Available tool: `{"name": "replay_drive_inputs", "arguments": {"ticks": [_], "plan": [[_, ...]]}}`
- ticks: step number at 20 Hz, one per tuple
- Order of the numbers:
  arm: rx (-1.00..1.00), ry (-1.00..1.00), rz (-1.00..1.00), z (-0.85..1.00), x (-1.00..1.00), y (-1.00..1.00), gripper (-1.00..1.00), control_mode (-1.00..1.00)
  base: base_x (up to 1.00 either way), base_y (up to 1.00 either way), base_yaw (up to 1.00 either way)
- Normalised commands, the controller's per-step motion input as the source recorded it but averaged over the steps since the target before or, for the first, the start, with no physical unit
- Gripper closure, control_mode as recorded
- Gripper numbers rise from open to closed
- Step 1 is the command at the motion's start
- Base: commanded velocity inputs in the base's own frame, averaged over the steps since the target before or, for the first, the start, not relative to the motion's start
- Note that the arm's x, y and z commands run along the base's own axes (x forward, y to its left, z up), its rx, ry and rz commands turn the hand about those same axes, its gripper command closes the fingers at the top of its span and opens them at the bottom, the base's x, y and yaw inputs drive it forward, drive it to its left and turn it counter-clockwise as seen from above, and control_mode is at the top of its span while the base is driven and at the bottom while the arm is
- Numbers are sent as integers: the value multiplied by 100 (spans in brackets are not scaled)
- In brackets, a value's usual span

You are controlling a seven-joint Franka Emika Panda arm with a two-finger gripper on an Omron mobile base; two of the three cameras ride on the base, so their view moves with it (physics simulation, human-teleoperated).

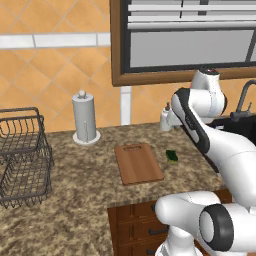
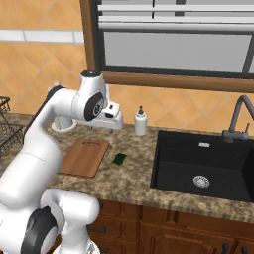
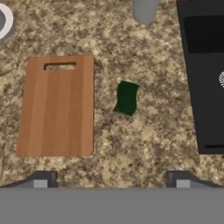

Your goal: Pick up the sponge from the counter and clean the cutting board by briefly scrubbing or pressing down on the cutting board. Once finished, release the sponge.

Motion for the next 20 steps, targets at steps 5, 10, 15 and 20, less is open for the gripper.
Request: {"name": "replay_drive_inputs", "arguments": {"ticks": [5, 10, 15, 20], "plan": [[0, 0, -20, -41, 31, -42, -100, -100, 0, 0, 0], [2, 0, -11, -50, 32, -18, -100, -100, 0, 0, 0], [9, 3, 0, -48, 45, 0, -100, -100, 0, 0, 0], [9, 6, 0, -36, 53, 0, -100, -100, 0, 0, 0]]}}
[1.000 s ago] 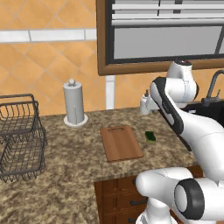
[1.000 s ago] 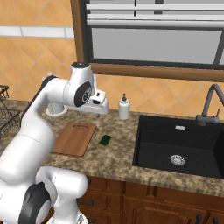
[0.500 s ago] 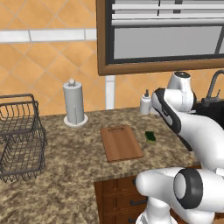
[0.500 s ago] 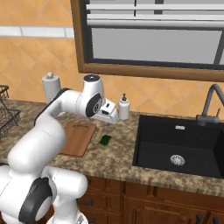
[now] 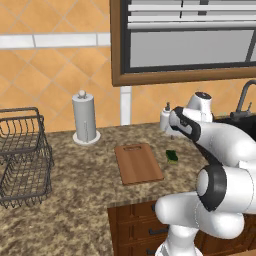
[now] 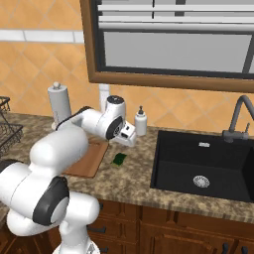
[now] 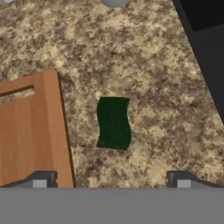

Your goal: Pick up the sponge from the counter and clean the cutting board by briefly scrubbing or pressing down on the cutting board. Once finished, release the sponge.

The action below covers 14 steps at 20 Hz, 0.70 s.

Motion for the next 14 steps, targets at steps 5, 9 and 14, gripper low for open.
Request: {"name": "replay_drive_inputs", "arguments": {"ticks": [5, 9, 14], "plan": [[0, 2, 1, -24, 24, 0, -100, -100, 0, 0, 0], [0, 0, 1, -29, 1, 0, -100, -100, 0, 0, 0], [0, 0, 2, -44, 0, 5, -100, -100, 0, 0, 0]]}}
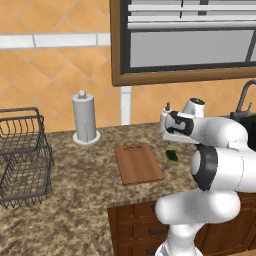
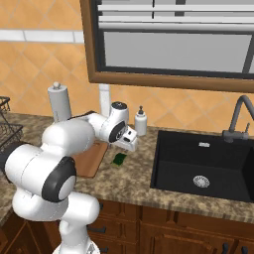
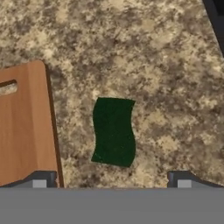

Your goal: Pick up the sponge from the counter and clean the cutting board by briefly scrubbing or pressing down on the cutting board. Once finished, release the sponge.

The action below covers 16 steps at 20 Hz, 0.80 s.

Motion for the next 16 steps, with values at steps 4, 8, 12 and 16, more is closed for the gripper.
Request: {"name": "replay_drive_inputs", "arguments": {"ticks": [4, 8, 12, 16], "plan": [[0, 0, 3, -38, 3, 2, -100, -100, 0, 0, 0], [0, 0, 4, -36, 9, 0, -100, -100, 0, 0, 0], [0, 2, 5, -31, 23, 0, -100, -100, 0, 0, 0], [0, 0, 5, -29, 16, 0, -100, -100, 0, 0, 0]]}}
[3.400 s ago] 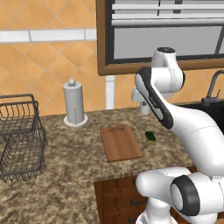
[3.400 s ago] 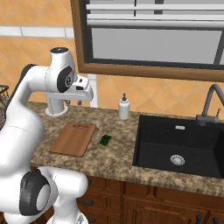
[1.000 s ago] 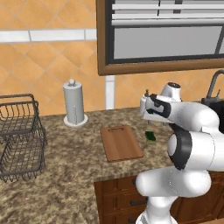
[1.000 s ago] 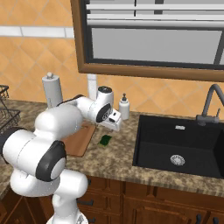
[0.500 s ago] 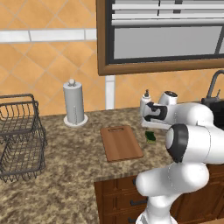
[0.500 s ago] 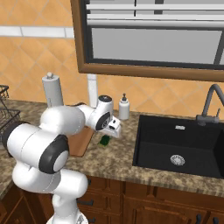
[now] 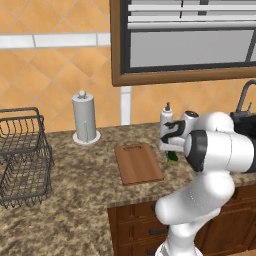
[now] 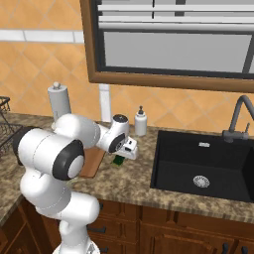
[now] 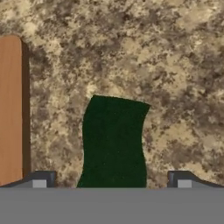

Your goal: Pick up the sponge from the counter and clean the cutting board by briefly scrubbing or pressing down on the cutting board. Once finished, release the sponge.

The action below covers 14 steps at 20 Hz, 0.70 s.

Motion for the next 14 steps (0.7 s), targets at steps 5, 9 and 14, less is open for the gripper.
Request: {"name": "replay_drive_inputs", "arguments": {"ticks": [5, 9, 14], "plan": [[0, 0, 1, -30, 20, 0, -100, -100, 0, 0, 0], [-2, 0, 4, -29, 20, 0, -100, -100, 0, 0, 0], [0, 0, 5, -30, 13, 0, -100, -100, 0, 0, 0]]}}
